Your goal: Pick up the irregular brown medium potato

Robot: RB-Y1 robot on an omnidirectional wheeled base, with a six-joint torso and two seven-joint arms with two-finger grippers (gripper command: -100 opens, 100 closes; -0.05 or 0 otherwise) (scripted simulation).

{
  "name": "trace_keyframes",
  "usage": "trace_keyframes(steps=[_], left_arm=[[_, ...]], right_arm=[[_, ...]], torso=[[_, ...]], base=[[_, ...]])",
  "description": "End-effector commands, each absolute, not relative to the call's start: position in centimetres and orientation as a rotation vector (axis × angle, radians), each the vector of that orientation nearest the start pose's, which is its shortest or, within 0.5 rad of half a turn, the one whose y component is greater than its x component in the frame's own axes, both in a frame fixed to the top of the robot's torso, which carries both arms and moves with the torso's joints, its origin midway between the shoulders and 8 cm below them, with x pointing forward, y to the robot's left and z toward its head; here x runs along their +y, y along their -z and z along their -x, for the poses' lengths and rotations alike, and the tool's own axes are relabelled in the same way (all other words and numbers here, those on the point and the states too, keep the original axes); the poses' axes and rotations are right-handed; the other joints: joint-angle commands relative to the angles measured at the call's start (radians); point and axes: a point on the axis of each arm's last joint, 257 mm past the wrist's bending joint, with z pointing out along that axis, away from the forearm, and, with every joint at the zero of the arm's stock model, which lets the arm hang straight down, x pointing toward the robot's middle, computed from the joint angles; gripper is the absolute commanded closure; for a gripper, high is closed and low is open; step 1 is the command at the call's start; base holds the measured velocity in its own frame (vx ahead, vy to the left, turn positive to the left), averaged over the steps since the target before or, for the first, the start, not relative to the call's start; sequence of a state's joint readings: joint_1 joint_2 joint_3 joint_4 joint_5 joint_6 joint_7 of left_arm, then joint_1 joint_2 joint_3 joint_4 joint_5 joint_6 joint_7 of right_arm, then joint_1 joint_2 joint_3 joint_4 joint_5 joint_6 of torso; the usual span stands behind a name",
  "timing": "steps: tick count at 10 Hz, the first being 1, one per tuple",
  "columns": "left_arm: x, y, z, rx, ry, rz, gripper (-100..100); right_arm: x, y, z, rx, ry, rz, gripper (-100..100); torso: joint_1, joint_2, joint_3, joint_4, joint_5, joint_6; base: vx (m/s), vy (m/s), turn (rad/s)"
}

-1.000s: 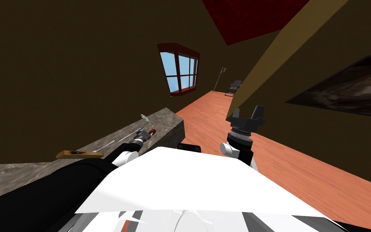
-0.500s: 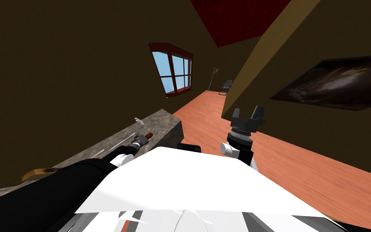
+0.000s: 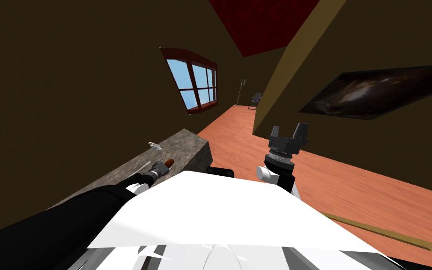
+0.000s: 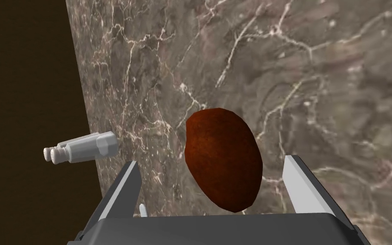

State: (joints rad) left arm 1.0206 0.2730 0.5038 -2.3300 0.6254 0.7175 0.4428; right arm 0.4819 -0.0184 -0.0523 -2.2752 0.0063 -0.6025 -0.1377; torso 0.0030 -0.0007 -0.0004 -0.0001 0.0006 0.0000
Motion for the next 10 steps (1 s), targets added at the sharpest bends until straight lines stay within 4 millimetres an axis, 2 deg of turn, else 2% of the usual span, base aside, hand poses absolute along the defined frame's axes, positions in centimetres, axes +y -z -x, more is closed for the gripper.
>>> trace_keyframes(steps=[1,2,3,4,6,7,8,10], left_arm=[[50.3,30.9,-13.9,0.826,0.595,2.342,-100],[50.2,30.2,-14.5,0.833,0.619,2.317,-100],[50.3,30.4,-14.4,0.831,0.614,2.323,0],[50.6,31.2,-14.5,0.826,0.614,2.322,-100],[50.9,32.0,-14.7,0.821,0.612,2.323,-100],[50.7,31.7,-14.7,0.823,0.613,2.323,-100],[50.7,31.7,-14.7,0.823,0.613,2.322,100],[50.7,31.7,-14.7,0.822,0.613,2.323,100]], right_arm=[[-28.7,-4.7,-32.5,0.52,-1.409,-0.585,0],[-28.7,-4.7,-32.5,0.52,-1.409,-0.585,0],[-28.7,-4.7,-32.5,0.52,-1.409,-0.585,0],[-28.7,-4.7,-32.5,0.52,-1.409,-0.585,0],[-28.7,-4.7,-32.5,0.52,-1.409,-0.585,0],[-28.7,-4.7,-32.5,0.52,-1.409,-0.585,0],[-28.7,-4.7,-32.5,0.52,-1.409,-0.585,0],[-28.7,-4.7,-32.5,0.52,-1.409,-0.585,0]], torso=[[0.0,0.0,0.0,0.0,0.0,0.0],[0.001,0.0,0.0,0.0,0.0,0.0],[-0.001,0.0,0.0,0.0,0.0,-0.001],[-0.003,0.0,0.0,0.0,0.0,-0.001],[-0.003,0.0,0.0,0.0,0.0,-0.001],[-0.003,0.0,0.0,0.0,0.0,-0.001],[-0.003,0.0,0.0,0.0,-0.001,-0.001],[-0.003,0.0,0.0,0.0,-0.001,-0.001]], base=[[0.013,0.055,-0.224],[0.005,0.029,-0.039],[0.0,0.0,0.0],[-0.002,0.004,-0.017],[-0.003,0.004,-0.012],[0.0,0.0,0.0],[0.0,0.0,0.0],[0.0,0.0,0.0]])
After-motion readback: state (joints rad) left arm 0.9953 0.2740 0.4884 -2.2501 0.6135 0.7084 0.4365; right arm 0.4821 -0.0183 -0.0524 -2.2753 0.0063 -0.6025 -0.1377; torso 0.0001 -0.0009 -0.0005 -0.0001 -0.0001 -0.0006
